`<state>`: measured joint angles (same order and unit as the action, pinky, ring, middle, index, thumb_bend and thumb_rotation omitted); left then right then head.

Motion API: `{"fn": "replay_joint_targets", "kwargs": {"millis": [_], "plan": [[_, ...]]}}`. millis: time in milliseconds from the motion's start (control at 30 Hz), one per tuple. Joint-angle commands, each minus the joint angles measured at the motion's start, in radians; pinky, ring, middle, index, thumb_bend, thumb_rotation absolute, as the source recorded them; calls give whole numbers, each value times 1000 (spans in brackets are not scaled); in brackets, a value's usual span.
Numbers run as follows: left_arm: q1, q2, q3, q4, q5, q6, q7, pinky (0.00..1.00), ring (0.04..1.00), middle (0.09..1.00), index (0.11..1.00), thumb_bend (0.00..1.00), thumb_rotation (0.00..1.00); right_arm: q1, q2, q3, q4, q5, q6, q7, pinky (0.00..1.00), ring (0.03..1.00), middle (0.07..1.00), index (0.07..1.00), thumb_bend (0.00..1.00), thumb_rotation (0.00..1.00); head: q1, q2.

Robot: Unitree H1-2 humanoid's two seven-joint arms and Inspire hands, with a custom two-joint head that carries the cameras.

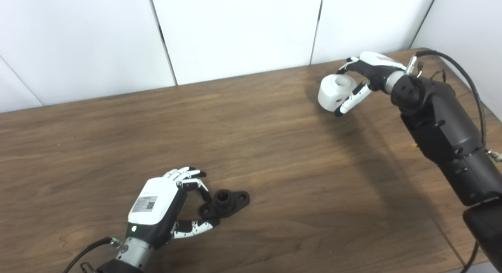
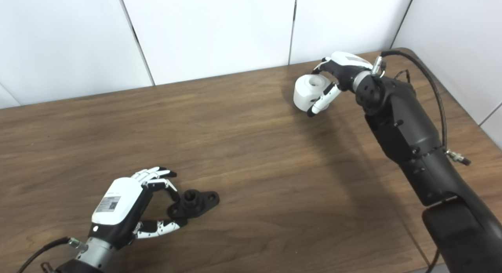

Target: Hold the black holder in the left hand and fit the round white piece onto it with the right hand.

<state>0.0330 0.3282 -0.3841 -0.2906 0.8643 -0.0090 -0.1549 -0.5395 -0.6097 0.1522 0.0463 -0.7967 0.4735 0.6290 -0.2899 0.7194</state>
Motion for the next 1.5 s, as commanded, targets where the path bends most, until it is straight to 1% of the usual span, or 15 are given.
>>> {"fn": "replay_joint_targets", "kwargs": {"millis": [0,200,300,333,467,600,667,700,733,767,800,900,1033,1300,1467], "plan": [[27,18,-21,13,31,1,-48,875,869,811,487,522,51,-35,-29,-3,-21,1,-7,-28,982,1000,1000,817,983,301,1,1],[27,18,-22,11,33,2,-50,877,873,814,487,522,51,-36,-34,-3,-21,8,-8,-37,981,1000,1000,804,974,314,1,2],[28,18,-23,11,34,-2,-47,872,870,811,487,522,51,-34,-33,-9,-22,18,-10,-49,985,1000,999,771,958,309,1,2],[30,18,-23,7,35,1,-50,874,872,812,487,522,51,-33,-32,-11,-24,22,-9,-51,988,1000,997,754,946,305,2,7],[31,15,-23,-1,38,7,-58,874,873,813,487,522,51,-31,-35,-14,-29,37,-9,-60,998,1000,971,676,889,294,4,8],[32,15,-26,-4,47,10,-61,872,873,813,487,522,51,-28,-34,-20,-30,50,-10,-80,1000,1000,942,623,852,252,6,11],[32,14,-27,-8,52,14,-68,875,875,813,487,522,51,-22,-27,-30,-27,62,-21,-113,1000,1000,922,599,836,222,6,11],[32,14,-27,-10,52,14,-70,876,876,814,487,522,51,-18,-23,-36,-25,68,-27,-135,1000,1000,915,547,684,187,7,13],[33,14,-27,-11,52,14,-70,877,876,814,487,522,52,-13,-15,-47,-21,77,-40,-169,1000,998,904,519,606,166,7,15],[34,14,-27,-12,51,14,-70,877,876,813,487,522,52,-8,-9,-54,-18,84,-55,-200,1000,976,874,497,551,147,7,15],[34,15,-27,-13,50,14,-70,877,876,813,487,522,52,-4,-7,-57,-16,86,-68,-226,998,965,862,491,538,142,5,15],[35,16,-27,-16,50,13,-69,877,875,813,487,522,52,4,-15,-43,-23,73,-96,-272,996,946,834,485,526,137,5,16],[34,15,-24,-15,44,10,-65,877,871,811,487,522,52,7,-23,-30,-25,70,-111,-296,993,944,822,485,525,135,4,18],[32,11,-23,-10,42,4,-53,874,865,805,487,522,51,17,-27,-24,-19,79,-123,-314,964,939,816,485,524,134,4,17],[31,8,-24,-3,45,0,-46,867,863,805,487,522,51,25,-34,-21,-29,80,-137,-312,973,942,821,485,524,134,10,14]]}}
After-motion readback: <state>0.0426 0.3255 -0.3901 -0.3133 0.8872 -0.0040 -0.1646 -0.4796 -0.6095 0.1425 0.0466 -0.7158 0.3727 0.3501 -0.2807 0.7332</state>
